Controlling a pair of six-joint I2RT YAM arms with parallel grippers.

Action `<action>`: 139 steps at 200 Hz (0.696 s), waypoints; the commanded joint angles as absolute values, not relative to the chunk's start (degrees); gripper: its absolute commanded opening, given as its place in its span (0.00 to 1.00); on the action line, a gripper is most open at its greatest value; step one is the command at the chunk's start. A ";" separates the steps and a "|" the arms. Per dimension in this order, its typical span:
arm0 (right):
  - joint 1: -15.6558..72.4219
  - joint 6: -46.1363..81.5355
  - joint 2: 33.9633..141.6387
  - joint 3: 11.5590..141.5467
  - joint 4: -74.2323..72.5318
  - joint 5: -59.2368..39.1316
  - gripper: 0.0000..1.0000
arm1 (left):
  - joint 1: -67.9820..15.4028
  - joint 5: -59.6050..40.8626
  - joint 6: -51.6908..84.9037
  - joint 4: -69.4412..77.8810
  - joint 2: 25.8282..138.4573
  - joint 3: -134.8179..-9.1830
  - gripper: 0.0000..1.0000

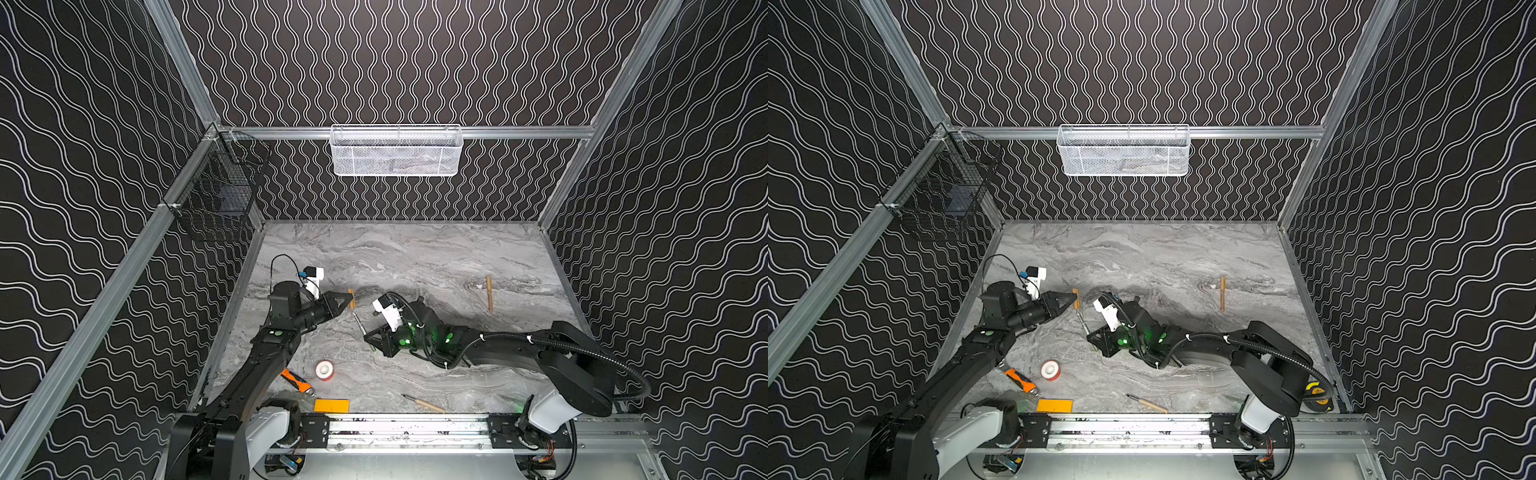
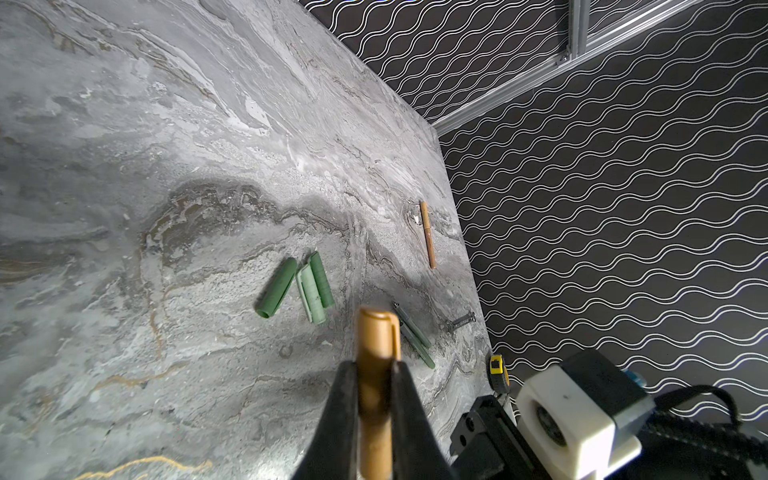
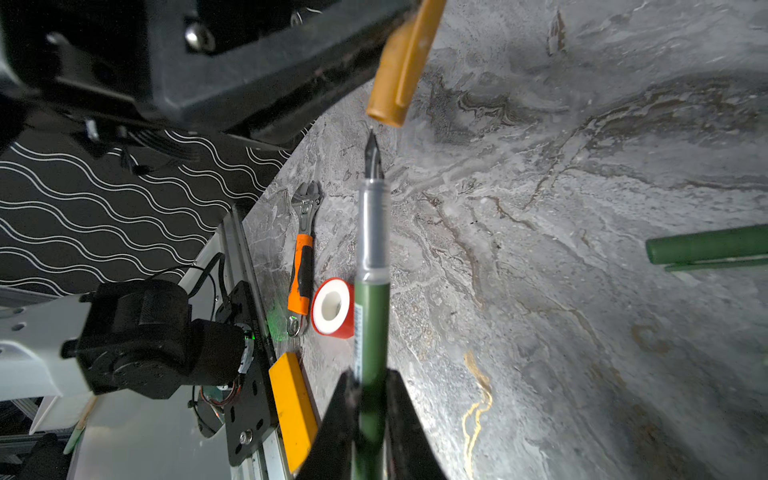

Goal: Insert the pens into the pen caps
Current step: 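Push the green pen tip into the tan cap held by the left gripper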

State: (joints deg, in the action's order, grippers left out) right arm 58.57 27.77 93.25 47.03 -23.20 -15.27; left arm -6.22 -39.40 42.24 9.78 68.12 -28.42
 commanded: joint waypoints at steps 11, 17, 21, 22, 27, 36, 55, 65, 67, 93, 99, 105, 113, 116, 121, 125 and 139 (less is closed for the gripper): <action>58.27 27.19 93.11 47.83 -23.84 -14.81 0.16 | -6.06 -40.56 42.89 12.64 68.23 -28.24 0.00; 58.18 27.19 93.14 47.82 -23.83 -14.77 0.16 | -6.05 -40.67 42.80 12.61 68.27 -28.21 0.00; 58.10 27.19 93.10 47.81 -23.88 -14.79 0.16 | -6.06 -40.67 42.76 12.51 68.28 -28.29 0.00; 58.10 27.17 93.09 47.81 -23.94 -14.78 0.16 | -6.06 -40.68 42.74 12.50 68.24 -28.30 0.00; 58.01 27.21 93.08 47.77 -24.00 -14.68 0.16 | -6.06 -40.69 42.65 12.48 68.27 -28.26 0.00; 57.88 27.12 92.91 47.70 -24.16 -14.59 0.16 | -6.02 -40.86 42.78 12.61 68.36 -28.30 0.00; 57.51 26.58 92.99 48.16 -23.52 -14.53 0.16 | -6.09 -41.09 43.14 13.35 68.43 -28.10 0.00; 57.32 26.31 93.08 48.47 -23.38 -14.63 0.16 | -6.06 -41.21 43.20 13.57 68.46 -28.04 0.00; 57.31 26.31 93.08 48.50 -23.38 -14.67 0.16 | -6.00 -41.17 43.23 13.57 68.44 -28.06 0.00; 56.87 26.11 93.42 49.25 -23.66 -15.11 0.16 | -6.06 -41.53 43.57 14.16 68.55 -27.96 0.00; 56.78 26.05 93.58 49.51 -23.66 -15.20 0.16 | -6.07 -41.57 43.60 14.51 68.56 -27.81 0.00; 56.77 25.95 93.75 49.78 -23.71 -15.29 0.16 | -6.06 -41.69 43.93 14.92 68.70 -27.66 0.00; 56.65 25.88 94.02 50.08 -23.81 -15.37 0.16 | -6.06 -41.83 44.19 15.44 68.69 -27.51 0.00; 56.63 26.00 94.18 50.17 -23.89 -15.38 0.16 | -6.06 -41.91 44.28 15.61 68.66 -27.51 0.00; 56.64 26.01 94.33 50.28 -24.13 -15.48 0.16 | -6.06 -41.92 44.30 15.79 68.78 -27.55 0.00; 56.69 26.02 94.46 50.43 -24.29 -15.48 0.16 | -6.06 -42.01 44.42 15.90 68.73 -27.56 0.00; 56.60 26.25 95.02 50.83 -25.01 -15.29 0.16 | -6.06 -42.22 44.70 16.50 68.74 -27.42 0.00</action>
State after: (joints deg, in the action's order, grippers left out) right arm 56.73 26.33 94.26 49.74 -22.57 -15.53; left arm -6.11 -40.91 43.68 13.58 68.51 -27.66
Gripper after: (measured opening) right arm 0.159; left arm 0.140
